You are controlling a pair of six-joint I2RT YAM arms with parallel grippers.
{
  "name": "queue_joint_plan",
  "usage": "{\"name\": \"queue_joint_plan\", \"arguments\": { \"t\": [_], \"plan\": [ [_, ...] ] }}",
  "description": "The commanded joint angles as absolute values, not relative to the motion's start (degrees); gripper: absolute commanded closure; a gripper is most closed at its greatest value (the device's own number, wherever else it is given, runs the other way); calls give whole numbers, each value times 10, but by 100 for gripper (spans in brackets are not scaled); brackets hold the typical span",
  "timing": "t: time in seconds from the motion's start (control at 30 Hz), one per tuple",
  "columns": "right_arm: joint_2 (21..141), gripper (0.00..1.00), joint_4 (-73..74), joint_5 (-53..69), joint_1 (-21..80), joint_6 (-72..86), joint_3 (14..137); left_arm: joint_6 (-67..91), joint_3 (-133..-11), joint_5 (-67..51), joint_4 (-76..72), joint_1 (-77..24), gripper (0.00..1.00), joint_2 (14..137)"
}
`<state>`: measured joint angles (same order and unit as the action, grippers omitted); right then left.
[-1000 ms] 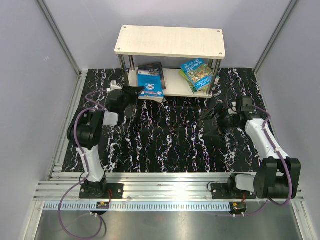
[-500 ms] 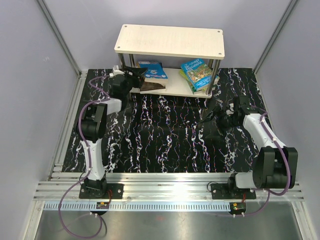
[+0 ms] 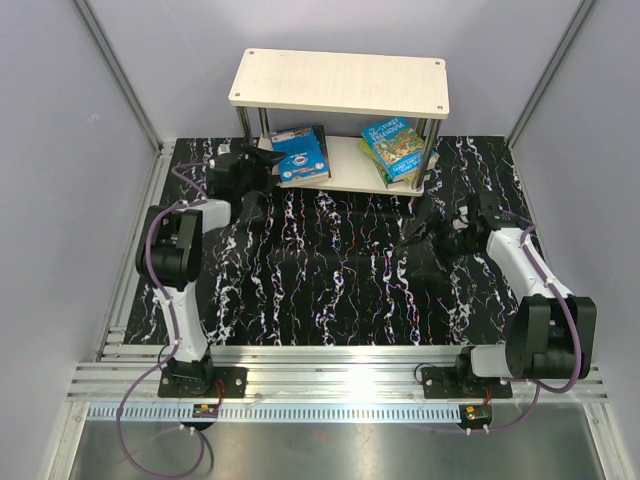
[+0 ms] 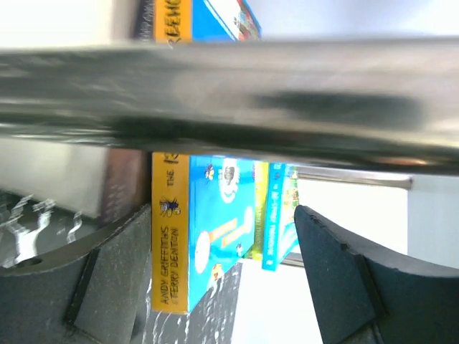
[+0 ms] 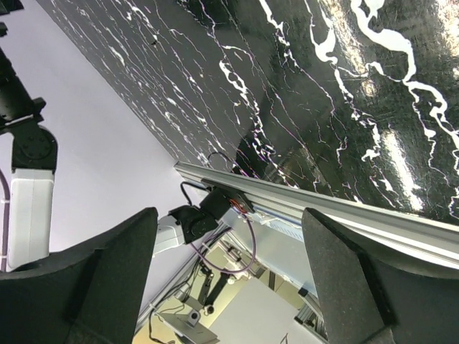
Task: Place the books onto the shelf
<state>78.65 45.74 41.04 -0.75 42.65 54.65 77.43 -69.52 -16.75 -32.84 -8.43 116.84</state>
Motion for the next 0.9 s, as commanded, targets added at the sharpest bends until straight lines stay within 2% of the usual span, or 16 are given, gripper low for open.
{"name": "queue_joint_plan", "arguments": {
  "t": [0.0,0.23,0.4,0.53,0.57,0.63,0.67,0.8,0.87],
  "plan": [
    [759,12,454,412,-4,426,539,702,-715,-206,-221,-60,18,1104],
    [750,12,451,419,-4,429,526,508,-815,-183,49,-58,18,1076],
    [742,12,444,427,-4,436,511,461,-817,-172,105,-59,20,1043],
    [735,12,441,426,-4,438,505,424,-774,-174,114,-82,30,999],
    [733,12,443,426,-4,437,504,414,-768,-173,121,-98,43,992],
    [730,12,446,424,-4,437,503,390,-747,-160,135,-115,56,975],
    [727,12,446,422,-4,437,502,384,-740,-153,138,-130,73,971],
    [715,13,453,417,-4,438,490,363,-741,-129,163,-147,98,983],
    [707,12,461,415,-4,434,487,348,-764,-113,185,-154,100,1004]
  ]
}}
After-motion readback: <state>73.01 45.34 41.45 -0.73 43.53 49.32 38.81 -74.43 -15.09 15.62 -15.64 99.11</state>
